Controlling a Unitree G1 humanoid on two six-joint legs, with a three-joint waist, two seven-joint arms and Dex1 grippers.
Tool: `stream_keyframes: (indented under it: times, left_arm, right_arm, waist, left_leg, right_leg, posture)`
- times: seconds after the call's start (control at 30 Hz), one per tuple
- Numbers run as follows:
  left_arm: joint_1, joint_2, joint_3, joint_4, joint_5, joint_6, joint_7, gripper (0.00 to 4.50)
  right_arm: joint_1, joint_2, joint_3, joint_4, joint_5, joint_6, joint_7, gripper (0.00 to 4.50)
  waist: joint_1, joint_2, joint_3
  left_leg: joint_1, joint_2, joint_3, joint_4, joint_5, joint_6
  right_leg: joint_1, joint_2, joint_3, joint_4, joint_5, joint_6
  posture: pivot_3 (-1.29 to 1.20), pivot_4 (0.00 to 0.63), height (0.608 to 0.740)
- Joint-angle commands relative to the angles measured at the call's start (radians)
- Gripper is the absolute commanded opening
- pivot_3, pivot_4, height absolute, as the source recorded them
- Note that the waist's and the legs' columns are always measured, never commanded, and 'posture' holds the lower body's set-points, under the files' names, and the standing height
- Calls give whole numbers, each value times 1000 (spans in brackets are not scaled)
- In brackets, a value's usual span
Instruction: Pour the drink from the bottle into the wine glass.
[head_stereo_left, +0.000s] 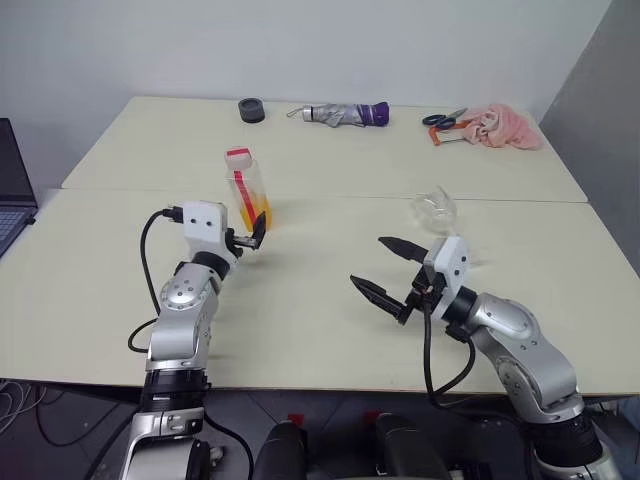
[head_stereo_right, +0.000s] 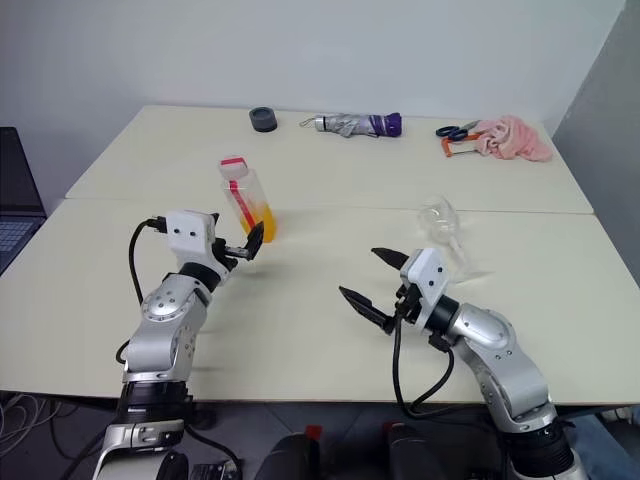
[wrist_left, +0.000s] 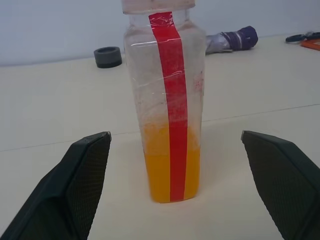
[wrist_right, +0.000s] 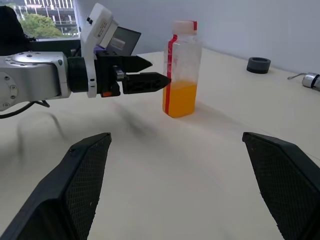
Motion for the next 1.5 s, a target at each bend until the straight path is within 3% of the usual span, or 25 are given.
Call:
stream_keyframes:
  times: [0.03,0.97,1.5]
  left_arm:
    - [-47,11,7,19,1,-12,1,4467]
    - [-366,7,4,382,44,-115,55,4467]
    - [-405,-10,-3,408,61,-99,105,4467]
  right_arm:
    - [-24,4,0,-16,3,-3,7,4500]
    - [-59,39,30,-8,-10,16,10,4500]
    - [-107,63,19,7,-15,2,1,4500]
  waist:
    - [0,0,0]
    - [0,0,0]
    - [0,0,0]
  left_leg:
    - [0,0,0,0,0,0]
    - [-1,-1,-2,0,0,0]
    - [-2,-1,-3,0,0,0]
  right_leg:
    - [0,0,0,0,0,0]
    - [0,0,-2,0,0,0]
    - [0,-1,-3,0,0,0]
  posture:
    - [0,150,740]
    - [0,150,740]
    - [0,150,740]
